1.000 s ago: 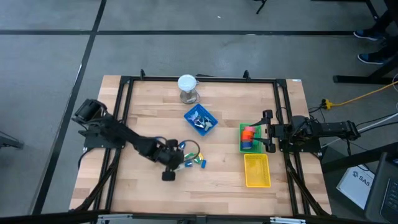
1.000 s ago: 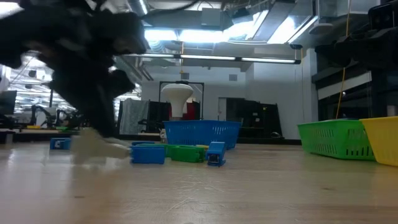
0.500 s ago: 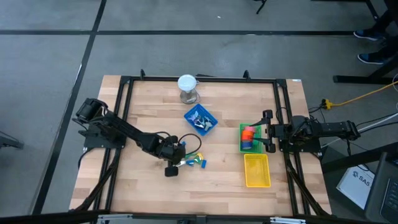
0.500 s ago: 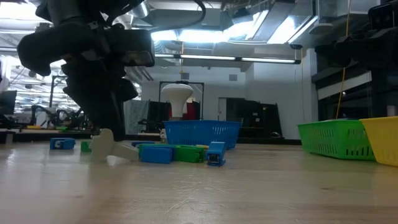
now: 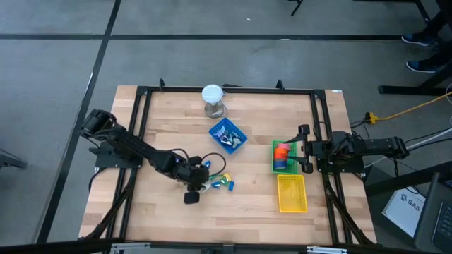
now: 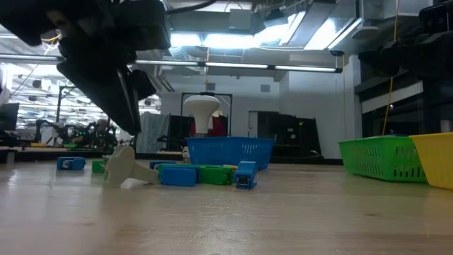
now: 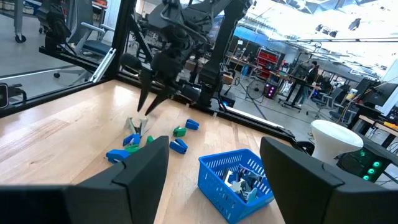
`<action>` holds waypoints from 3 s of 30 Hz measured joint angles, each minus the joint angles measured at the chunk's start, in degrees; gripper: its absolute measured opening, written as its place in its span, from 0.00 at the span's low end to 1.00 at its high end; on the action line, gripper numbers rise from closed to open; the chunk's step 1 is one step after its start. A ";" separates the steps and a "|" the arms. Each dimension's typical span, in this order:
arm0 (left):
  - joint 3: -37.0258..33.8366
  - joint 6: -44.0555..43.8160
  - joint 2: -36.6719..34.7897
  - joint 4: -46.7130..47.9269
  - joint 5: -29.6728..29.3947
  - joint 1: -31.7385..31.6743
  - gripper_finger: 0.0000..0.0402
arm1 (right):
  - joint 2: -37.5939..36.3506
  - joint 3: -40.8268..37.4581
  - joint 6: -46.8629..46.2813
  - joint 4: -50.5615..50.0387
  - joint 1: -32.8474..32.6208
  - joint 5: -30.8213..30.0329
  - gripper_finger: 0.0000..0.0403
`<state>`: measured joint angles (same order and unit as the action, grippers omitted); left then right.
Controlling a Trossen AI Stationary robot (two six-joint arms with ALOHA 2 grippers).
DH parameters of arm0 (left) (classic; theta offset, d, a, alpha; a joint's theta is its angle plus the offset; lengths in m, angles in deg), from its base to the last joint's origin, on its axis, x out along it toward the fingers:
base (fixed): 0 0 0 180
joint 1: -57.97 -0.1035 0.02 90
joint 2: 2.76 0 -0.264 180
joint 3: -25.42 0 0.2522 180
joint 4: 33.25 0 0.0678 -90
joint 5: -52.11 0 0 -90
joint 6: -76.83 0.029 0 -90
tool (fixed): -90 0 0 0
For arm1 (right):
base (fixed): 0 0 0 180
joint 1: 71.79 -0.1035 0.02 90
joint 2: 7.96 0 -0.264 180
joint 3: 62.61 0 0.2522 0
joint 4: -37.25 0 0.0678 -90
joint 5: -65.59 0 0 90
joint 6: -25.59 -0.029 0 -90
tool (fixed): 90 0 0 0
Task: Pick and place Stapler, Stapler remover, tape
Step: Put the light gray stapler remover into the blue bin
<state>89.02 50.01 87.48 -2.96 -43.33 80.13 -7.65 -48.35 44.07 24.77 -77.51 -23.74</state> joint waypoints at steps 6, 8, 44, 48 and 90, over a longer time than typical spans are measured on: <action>0.05 -6.49 0.31 3.08 -3.94 0.25 0.19 | -0.02 0.00 -0.01 0.00 -0.02 0.00 0.64; 0.05 -7.38 0.31 4.10 -5.24 0.24 0.19 | 0.00 -0.02 0.00 0.00 -0.02 0.00 0.64; -3.58 -14.98 3.74 -3.48 -3.74 0.25 0.19 | -0.02 0.00 -0.02 0.00 -0.02 0.00 0.64; -3.58 -13.86 4.22 -4.70 -6.51 0.29 0.19 | -0.01 -0.01 0.00 0.01 -0.01 0.00 0.64; -3.82 -1.95 -5.14 -22.34 -5.58 -7.53 0.01 | -0.02 -0.01 0.00 0.01 0.00 0.00 0.64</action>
<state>85.20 48.06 82.34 -25.30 -48.91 72.60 -7.67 -48.36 44.07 24.78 -77.50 -23.74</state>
